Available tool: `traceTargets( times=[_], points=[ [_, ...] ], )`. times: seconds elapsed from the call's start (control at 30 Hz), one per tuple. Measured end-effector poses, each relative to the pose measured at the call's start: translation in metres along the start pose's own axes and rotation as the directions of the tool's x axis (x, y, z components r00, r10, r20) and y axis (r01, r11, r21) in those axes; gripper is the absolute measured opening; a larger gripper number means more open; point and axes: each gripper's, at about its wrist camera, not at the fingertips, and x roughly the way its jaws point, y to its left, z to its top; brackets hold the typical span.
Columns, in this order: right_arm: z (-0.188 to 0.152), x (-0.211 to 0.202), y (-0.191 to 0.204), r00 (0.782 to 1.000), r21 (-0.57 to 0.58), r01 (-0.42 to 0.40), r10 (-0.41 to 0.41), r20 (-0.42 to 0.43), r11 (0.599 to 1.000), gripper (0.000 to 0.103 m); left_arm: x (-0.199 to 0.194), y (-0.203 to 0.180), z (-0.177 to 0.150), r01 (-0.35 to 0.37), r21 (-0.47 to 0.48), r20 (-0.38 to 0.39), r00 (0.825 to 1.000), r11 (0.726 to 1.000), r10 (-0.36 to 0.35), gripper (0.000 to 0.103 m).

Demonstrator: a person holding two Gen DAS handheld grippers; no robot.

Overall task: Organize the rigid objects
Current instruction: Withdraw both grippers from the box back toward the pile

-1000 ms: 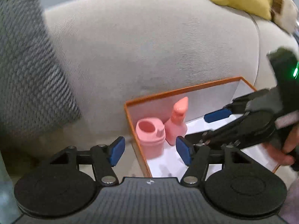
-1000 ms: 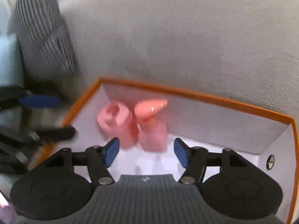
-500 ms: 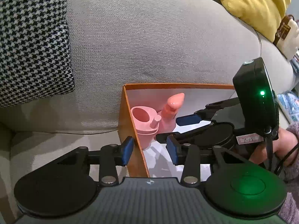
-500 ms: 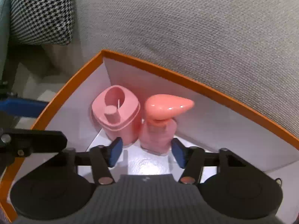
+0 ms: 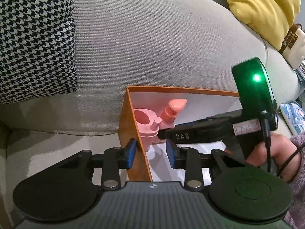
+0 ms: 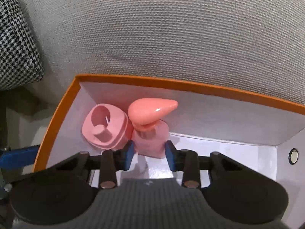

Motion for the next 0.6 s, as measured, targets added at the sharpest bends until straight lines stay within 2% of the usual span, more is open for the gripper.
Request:
traceTargets(
  times=[0.13,0.23,0.3,0.43,0.6],
  points=[
    [-0.005,-0.014,0.003,1.000,-0.018,0.005,-0.004,0.027,1.000,0.039,-0.013,-0.005,-0.001,-0.021,-0.006,0.026,0.999,1.000,0.021,0.038],
    [-0.015,-0.040,0.009,0.997,-0.047,-0.004,0.008,0.076,0.999,0.040,-0.033,-0.012,-0.009,-0.043,-0.025,0.077,0.996,0.999,0.045,0.038],
    [-0.025,-0.061,0.011,0.993,-0.065,-0.008,0.016,0.120,0.998,0.046,-0.050,-0.021,-0.015,-0.045,-0.022,0.113,0.993,0.999,0.047,0.038],
    [-0.057,-0.110,0.008,0.974,-0.074,-0.057,0.072,0.213,0.996,0.049,-0.086,-0.044,-0.038,-0.016,-0.006,0.159,0.987,1.000,0.016,0.038],
    [-0.117,-0.170,0.006,0.948,-0.067,-0.100,0.116,0.297,0.993,0.053,-0.119,-0.071,-0.080,0.031,-0.010,0.170,0.985,0.999,-0.029,0.038]
  ],
)
